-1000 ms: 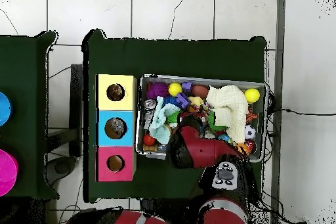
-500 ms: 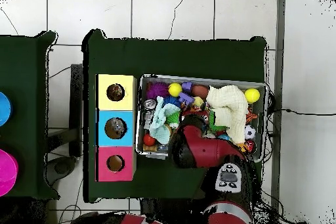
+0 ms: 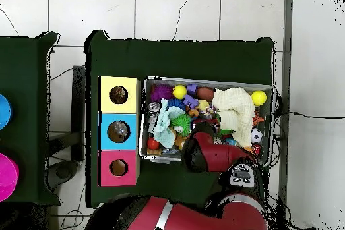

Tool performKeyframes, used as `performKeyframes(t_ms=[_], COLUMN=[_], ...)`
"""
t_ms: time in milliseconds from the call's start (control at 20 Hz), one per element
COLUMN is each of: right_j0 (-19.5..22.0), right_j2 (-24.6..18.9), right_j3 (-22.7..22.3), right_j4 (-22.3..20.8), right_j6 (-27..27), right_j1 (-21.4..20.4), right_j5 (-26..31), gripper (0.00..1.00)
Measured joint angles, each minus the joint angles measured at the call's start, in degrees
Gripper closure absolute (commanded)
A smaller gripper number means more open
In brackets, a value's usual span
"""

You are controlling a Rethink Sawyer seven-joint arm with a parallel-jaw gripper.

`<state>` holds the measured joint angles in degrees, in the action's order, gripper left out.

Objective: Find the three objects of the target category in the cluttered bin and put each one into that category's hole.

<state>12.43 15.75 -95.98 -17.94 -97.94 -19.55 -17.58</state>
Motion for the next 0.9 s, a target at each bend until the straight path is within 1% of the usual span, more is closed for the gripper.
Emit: performKeyframes(t_ms=[250, 300, 450, 650, 900], right_j0=[0.46, 0.6, 0.85, 1.94, 2.89], right_j2=[-0.11, -0.22, -0.65, -2.33, -3.6], right_j3=[0.88, 1.34, 1.51, 1.58, 1.54], right_j4=[-0.49, -1.14, -1.77, -3.56, -4.11], right_j6=[-0.01, 0.0, 0.0, 0.0, 0.0], right_j1=[0.67, 0.79, 0.84, 0.9, 0.41], right_j5=[-0.62, -0.6, -0.6, -0.53, 0.09], gripper=[0.0, 1.0, 1.0, 1.0, 1.0])
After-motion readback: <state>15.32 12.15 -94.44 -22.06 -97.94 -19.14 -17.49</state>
